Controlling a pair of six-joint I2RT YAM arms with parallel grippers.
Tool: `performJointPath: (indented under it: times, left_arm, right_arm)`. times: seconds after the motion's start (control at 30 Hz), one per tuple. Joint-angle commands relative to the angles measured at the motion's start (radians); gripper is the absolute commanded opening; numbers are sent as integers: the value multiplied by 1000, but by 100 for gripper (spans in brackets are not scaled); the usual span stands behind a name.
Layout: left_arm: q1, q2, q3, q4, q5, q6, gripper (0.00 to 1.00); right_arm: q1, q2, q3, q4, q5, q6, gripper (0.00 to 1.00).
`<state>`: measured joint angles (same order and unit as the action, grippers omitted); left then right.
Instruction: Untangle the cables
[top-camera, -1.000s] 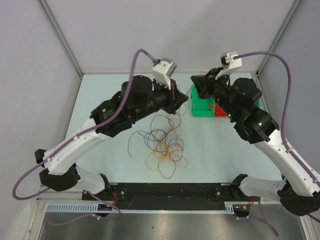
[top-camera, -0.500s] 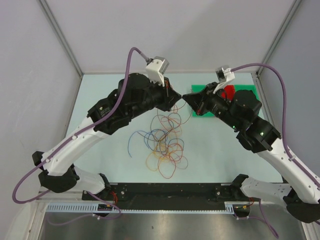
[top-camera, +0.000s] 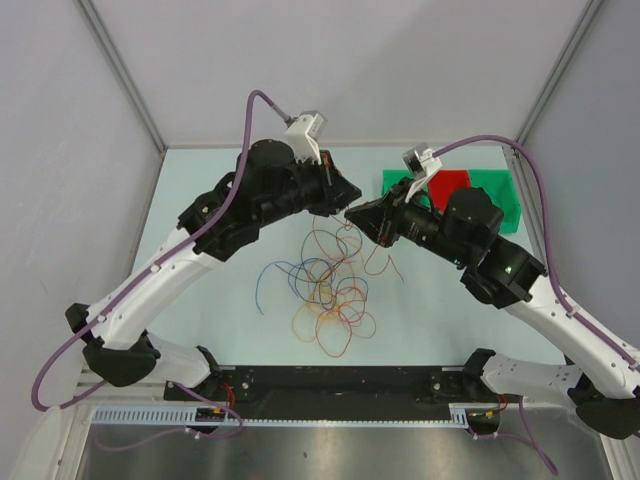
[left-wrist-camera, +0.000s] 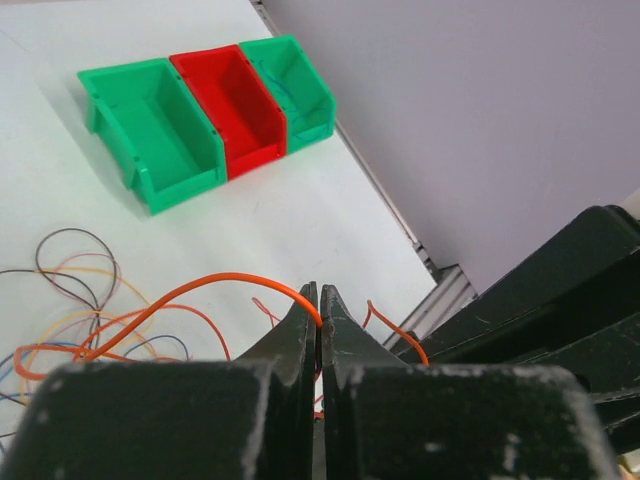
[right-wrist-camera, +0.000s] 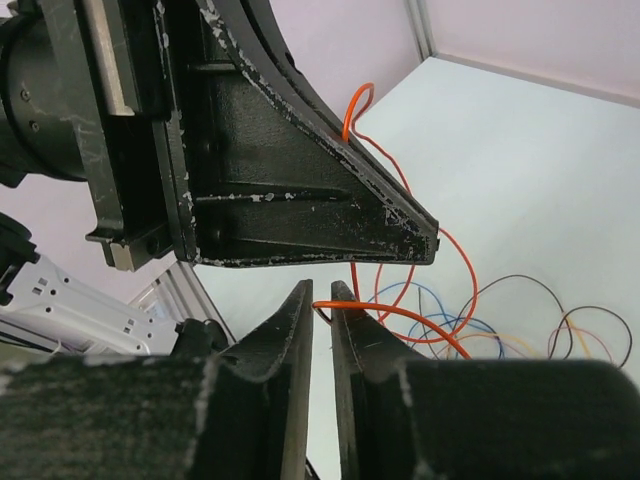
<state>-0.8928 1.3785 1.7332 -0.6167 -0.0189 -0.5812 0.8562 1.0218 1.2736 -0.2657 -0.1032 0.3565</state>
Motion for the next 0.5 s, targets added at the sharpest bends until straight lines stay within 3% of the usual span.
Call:
performJointPath:
  times: [0.0, 0.27, 0.47]
  left_arm:
    - [25, -33, 8, 29, 83, -74, 0]
    - [26, -42, -6, 32, 102, -88, 0]
    - [26, -47, -8, 37, 112, -91, 0]
  right_arm:
    - [12, -3, 4, 22, 13, -36, 18]
    - [23, 8, 4, 14, 53, -48, 31]
    - [38, 12, 4, 10, 83, -60, 33]
